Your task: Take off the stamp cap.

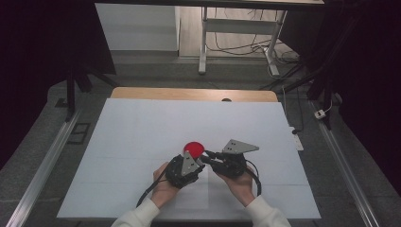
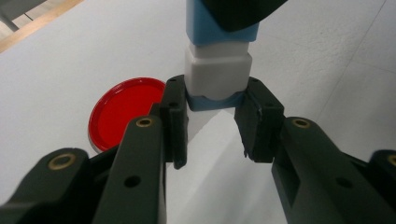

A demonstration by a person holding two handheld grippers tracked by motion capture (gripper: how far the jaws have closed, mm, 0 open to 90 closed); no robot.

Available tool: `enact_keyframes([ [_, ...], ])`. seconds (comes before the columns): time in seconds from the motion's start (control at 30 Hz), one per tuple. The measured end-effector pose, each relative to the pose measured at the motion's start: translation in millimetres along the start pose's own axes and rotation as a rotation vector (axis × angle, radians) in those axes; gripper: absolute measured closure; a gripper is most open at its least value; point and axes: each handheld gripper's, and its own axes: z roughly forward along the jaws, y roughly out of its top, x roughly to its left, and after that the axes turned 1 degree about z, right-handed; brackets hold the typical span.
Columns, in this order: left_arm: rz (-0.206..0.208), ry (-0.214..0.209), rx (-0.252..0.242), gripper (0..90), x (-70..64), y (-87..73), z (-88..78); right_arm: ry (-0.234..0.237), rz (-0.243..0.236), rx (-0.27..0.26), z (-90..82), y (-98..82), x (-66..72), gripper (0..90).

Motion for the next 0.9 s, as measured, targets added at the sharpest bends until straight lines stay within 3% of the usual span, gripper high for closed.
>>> enact_keyframes([
  [0.2, 0.007, 0.006, -0.001, 65.6, 0.4, -0.2, -0.3, 0.000, 0.001, 0.002, 0.5, -0.3, 0.3, 75.1],
  [0.4, -0.055, -0.027, -0.021, 65.6, 2.1, -0.8, 0.1, -0.003, 0.009, -0.008, -1.0, 0.2, -0.5, 75.1],
  [0.5, -0.054, -0.023, -0.020, 65.6, 1.1, -0.4, -0.3, -0.002, 0.011, -0.007, -1.2, 0.5, -0.4, 75.1],
  [0.8, 0.071, 0.056, 0.024, 65.8, -3.4, 1.9, -1.5, 0.005, 0.008, 0.002, 0.0, 0.2, -0.3, 75.3],
  [0.83, 0.100, 0.072, 0.047, 65.7, -5.0, 2.4, -0.7, 0.006, 0.010, 0.003, 0.0, 0.1, -0.3, 75.2],
  [0.87, 0.137, 0.090, 0.083, 65.9, -6.9, 1.2, 1.9, -0.019, 0.009, -0.032, -3.9, 1.6, -0.9, 75.5],
  [0.9, 0.134, 0.086, 0.096, 65.9, -7.4, -1.8, 4.1, -0.019, 0.009, -0.032, -3.9, 1.6, -0.9, 75.5],
])
